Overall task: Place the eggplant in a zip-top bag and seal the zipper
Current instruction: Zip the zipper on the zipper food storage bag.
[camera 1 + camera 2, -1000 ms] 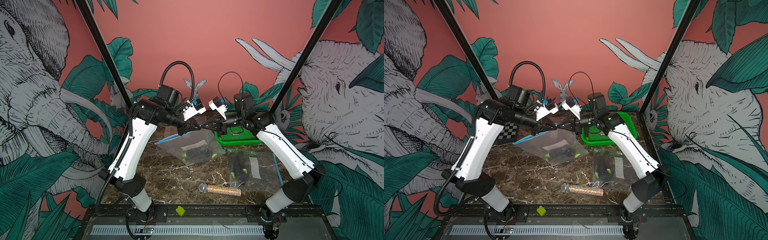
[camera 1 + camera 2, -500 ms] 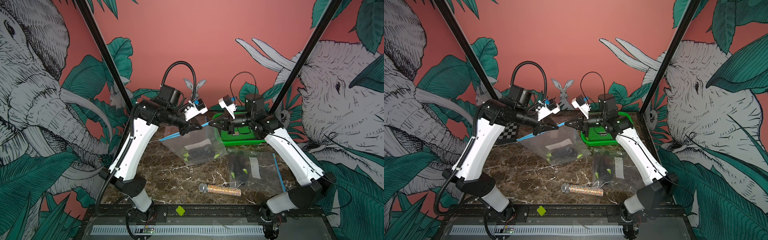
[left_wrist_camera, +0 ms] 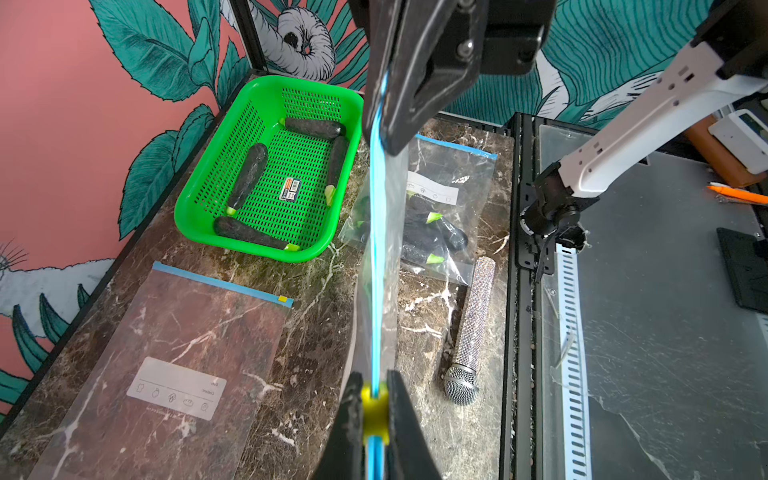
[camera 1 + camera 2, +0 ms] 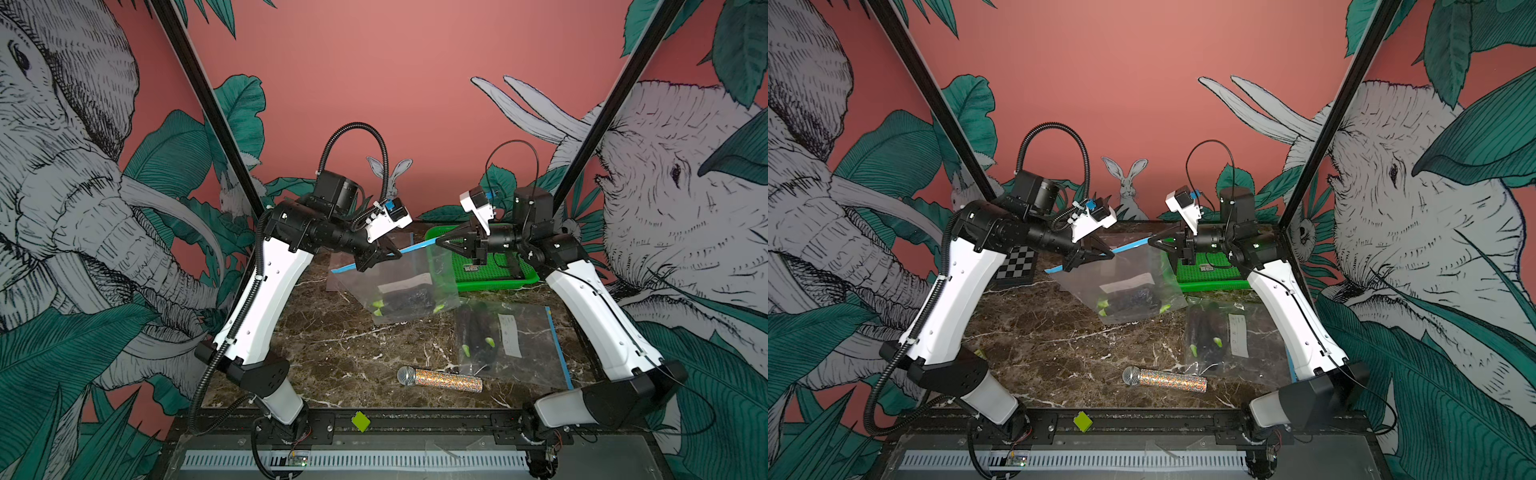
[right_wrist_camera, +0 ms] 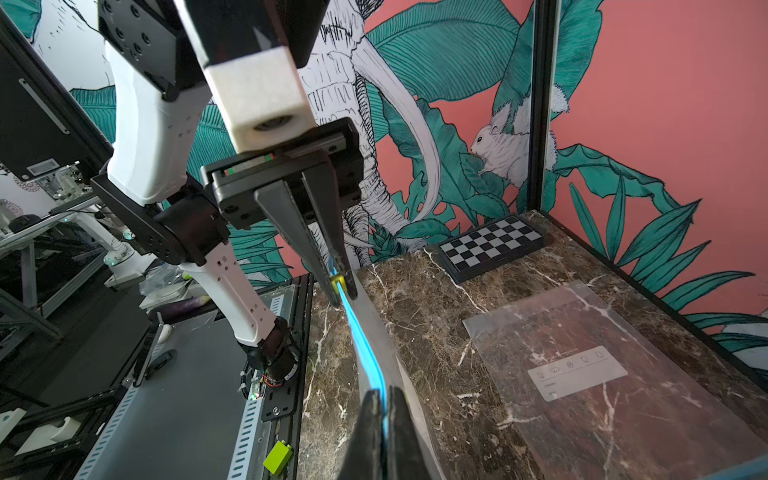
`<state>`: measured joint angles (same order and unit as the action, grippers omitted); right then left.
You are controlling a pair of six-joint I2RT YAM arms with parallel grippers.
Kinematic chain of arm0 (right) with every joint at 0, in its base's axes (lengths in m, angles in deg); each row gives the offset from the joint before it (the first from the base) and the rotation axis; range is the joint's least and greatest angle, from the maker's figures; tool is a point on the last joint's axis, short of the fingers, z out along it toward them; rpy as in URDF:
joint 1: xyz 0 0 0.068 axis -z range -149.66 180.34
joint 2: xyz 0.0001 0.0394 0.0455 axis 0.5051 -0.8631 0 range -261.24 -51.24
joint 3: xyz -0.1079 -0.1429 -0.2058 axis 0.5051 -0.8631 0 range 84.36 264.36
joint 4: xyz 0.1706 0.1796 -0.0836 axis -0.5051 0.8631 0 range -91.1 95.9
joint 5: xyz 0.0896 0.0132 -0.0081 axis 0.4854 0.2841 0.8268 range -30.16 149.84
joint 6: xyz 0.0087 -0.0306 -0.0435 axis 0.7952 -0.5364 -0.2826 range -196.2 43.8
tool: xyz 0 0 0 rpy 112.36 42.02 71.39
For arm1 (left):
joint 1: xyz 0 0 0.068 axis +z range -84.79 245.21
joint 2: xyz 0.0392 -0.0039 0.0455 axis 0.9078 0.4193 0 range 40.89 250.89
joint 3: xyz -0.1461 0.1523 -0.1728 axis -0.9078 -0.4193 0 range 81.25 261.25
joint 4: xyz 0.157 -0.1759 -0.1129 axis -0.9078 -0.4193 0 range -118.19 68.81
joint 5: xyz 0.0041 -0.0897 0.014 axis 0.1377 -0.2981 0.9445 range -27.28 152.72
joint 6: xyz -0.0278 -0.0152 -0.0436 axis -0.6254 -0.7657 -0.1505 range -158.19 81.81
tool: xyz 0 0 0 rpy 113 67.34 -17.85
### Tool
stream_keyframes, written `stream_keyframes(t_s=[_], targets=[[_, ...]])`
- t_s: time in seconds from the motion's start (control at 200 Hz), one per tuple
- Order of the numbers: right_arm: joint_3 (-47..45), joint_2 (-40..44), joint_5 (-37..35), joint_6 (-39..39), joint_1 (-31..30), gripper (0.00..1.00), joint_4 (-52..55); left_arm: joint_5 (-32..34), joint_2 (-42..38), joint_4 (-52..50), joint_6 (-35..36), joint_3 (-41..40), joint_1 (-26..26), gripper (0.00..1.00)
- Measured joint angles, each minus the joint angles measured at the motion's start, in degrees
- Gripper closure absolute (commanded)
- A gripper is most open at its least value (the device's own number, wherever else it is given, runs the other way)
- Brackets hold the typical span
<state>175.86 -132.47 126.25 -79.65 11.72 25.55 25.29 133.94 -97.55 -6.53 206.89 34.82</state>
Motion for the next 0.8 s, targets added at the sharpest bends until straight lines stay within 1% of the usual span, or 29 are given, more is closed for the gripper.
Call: stream_keyframes(t_s=[0.485, 0.8], targets=[[-3.9, 5.5, 0.7, 0.0, 7.0, 1.00, 1.1, -0.5, -3.8, 0.0, 0.1, -3.5, 3.7, 0.93], [-5.2, 7.1, 1.6, 0.0, 10.6, 1.00, 1.2, -0.4, -6.5, -0.2, 0.3, -5.3, 5.1, 0.93]])
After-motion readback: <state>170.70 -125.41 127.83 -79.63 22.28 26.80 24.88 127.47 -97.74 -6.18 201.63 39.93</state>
